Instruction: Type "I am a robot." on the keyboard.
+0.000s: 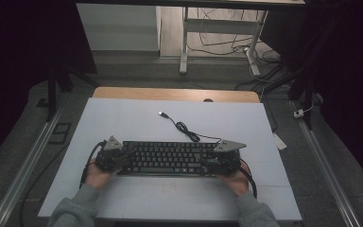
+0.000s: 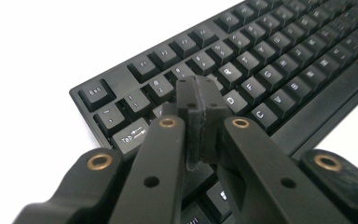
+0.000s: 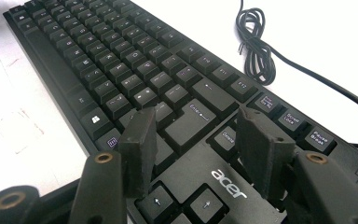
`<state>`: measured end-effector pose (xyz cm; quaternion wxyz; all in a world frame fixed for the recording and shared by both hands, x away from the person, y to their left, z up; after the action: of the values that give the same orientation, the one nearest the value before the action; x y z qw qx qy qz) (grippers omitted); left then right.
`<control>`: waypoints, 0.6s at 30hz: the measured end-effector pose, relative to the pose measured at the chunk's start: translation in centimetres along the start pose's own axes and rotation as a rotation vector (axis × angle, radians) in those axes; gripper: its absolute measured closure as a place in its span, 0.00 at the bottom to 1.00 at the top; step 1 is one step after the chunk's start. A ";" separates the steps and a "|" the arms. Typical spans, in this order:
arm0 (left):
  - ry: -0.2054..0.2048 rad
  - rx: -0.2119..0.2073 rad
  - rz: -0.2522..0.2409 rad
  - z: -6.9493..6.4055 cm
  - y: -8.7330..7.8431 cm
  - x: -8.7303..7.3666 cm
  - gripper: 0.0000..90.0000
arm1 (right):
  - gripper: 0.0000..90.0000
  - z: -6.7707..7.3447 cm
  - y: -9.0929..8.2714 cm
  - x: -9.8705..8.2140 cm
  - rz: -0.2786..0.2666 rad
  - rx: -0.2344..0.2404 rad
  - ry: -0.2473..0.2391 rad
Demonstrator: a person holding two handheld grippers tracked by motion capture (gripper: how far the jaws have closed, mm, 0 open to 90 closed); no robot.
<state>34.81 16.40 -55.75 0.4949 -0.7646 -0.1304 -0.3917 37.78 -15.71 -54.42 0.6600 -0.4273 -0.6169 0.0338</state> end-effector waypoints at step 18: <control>-0.043 -0.015 -0.057 0.1 -1.1 0.5 0.53 | 0.54 0.0 0.0 0.0 0.001 -0.001 -0.003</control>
<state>34.57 16.91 -54.69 0.4749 -0.7726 -0.1596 -0.3901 37.77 -15.72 -54.41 0.6587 -0.4281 -0.6177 0.0347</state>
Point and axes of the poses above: each handheld gripper's, and its own axes: y roughly forward along the jaws, x roughly out of its top, z roughly to its left, the point moved 7 cm from there along y, roughly forward along the jaws, and after that the axes turned 9 degrees about -y, right-handed, at the moved point
